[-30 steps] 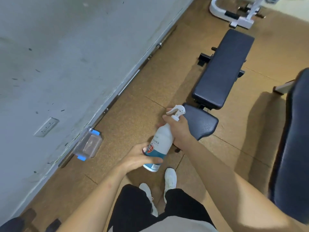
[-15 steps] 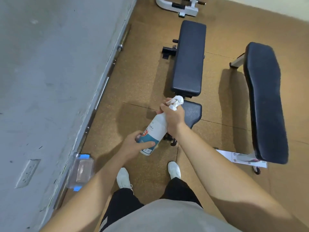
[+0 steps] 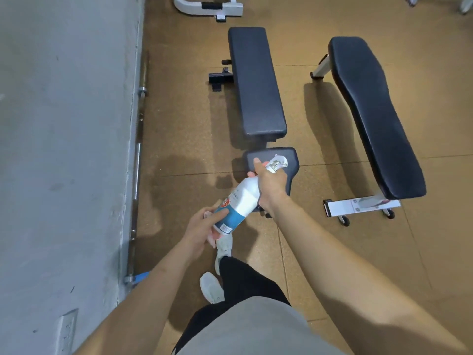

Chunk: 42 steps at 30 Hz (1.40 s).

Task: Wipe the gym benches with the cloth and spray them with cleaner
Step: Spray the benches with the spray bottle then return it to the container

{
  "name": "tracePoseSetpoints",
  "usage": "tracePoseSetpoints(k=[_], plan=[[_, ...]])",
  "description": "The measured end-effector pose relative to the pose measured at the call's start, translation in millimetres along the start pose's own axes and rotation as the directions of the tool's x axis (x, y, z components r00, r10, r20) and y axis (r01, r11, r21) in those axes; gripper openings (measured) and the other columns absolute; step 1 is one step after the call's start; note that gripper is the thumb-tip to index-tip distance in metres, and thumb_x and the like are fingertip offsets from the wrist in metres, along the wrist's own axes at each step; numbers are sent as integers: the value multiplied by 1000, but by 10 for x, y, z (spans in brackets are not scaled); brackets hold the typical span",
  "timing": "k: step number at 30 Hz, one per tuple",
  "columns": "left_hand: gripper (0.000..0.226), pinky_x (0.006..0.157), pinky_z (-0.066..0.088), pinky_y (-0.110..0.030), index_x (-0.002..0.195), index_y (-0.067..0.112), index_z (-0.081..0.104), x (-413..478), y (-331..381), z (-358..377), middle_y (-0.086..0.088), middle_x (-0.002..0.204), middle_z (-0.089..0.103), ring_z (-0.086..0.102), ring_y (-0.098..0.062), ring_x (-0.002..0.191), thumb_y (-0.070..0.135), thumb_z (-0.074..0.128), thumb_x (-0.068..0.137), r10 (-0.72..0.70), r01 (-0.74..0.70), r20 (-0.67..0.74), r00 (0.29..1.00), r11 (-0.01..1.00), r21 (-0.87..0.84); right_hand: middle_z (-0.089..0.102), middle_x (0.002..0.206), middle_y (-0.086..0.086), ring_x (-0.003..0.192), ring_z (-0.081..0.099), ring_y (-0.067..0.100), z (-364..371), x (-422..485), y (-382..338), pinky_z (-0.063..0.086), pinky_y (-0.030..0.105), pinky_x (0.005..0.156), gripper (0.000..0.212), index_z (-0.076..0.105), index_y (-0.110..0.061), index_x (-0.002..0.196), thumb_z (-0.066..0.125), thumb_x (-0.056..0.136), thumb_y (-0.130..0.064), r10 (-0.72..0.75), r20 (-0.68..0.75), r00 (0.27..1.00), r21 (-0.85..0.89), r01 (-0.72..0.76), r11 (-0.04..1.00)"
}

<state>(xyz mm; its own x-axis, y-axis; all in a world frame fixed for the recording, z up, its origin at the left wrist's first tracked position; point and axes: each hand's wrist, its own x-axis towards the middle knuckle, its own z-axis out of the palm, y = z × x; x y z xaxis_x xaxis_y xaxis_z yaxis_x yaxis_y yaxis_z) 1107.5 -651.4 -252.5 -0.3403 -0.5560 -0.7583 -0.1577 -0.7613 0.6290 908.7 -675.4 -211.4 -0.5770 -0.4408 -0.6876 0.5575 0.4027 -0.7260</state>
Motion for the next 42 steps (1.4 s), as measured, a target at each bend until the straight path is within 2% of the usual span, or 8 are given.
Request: tracePoseSetpoints(k=[8,16,21,26,29,34,37,42], plan=[[46,97,57,-50,124,6,57,583,706,4,-12,118,73,74,-27,103,26,78,87,-65,63,31,997,996,64,75,99,5,80,76,19,300,600,-295,64,40,71,19,65,-18,100,78,88,-25,24,-89,996,147,-10,989],[53,79,59,-40,125,5,54,1092,1270,60,-17,119,71,75,-28,97,27,79,85,-108,94,78,991,982,163,76,106,-1,75,76,14,493,979,-644,64,38,74,29,69,-17,114,80,87,-19,-44,-105,994,221,66,973],[70,101,51,-58,127,18,53,1399,1610,41,-10,125,66,70,-29,108,40,86,70,-164,120,130,978,947,297,74,80,7,72,74,23,648,1081,-840,63,45,70,28,65,-14,96,82,83,-32,6,-194,981,221,38,975],[74,101,53,-56,126,14,56,1644,1940,-139,-12,127,68,71,-30,111,38,90,66,-192,119,252,949,953,280,76,105,12,82,76,26,944,1088,-1021,63,47,79,21,70,-17,103,81,85,-19,-160,-233,959,239,216,947],[84,99,55,-52,126,14,55,1761,2175,-288,-12,129,65,69,-31,113,44,91,56,-220,118,291,931,936,331,74,99,15,75,73,24,1213,1060,-1114,62,50,80,22,68,-14,101,79,86,-25,-157,-335,929,189,230,955],[53,88,60,-38,127,14,55,2003,2649,-563,-9,131,64,68,-25,115,30,81,83,-267,100,361,893,902,420,70,91,14,72,70,23,1585,943,-1191,61,50,78,18,59,-15,94,74,91,-25,-123,-428,895,237,243,941],[50,75,59,-28,127,15,55,2076,2913,-647,-6,130,63,67,-22,113,33,78,86,-298,83,392,870,873,480,71,103,7,70,69,19,1731,888,-1244,62,39,74,18,60,-14,106,71,93,-13,-135,-486,864,295,308,905],[48,62,56,-24,129,18,53,2179,3185,-664,-3,127,62,68,-20,108,35,75,89,-338,64,405,850,828,558,64,85,12,73,66,21,1867,987,-1290,60,41,72,22,50,-16,88,71,94,-19,2,-565,825,370,251,894]])
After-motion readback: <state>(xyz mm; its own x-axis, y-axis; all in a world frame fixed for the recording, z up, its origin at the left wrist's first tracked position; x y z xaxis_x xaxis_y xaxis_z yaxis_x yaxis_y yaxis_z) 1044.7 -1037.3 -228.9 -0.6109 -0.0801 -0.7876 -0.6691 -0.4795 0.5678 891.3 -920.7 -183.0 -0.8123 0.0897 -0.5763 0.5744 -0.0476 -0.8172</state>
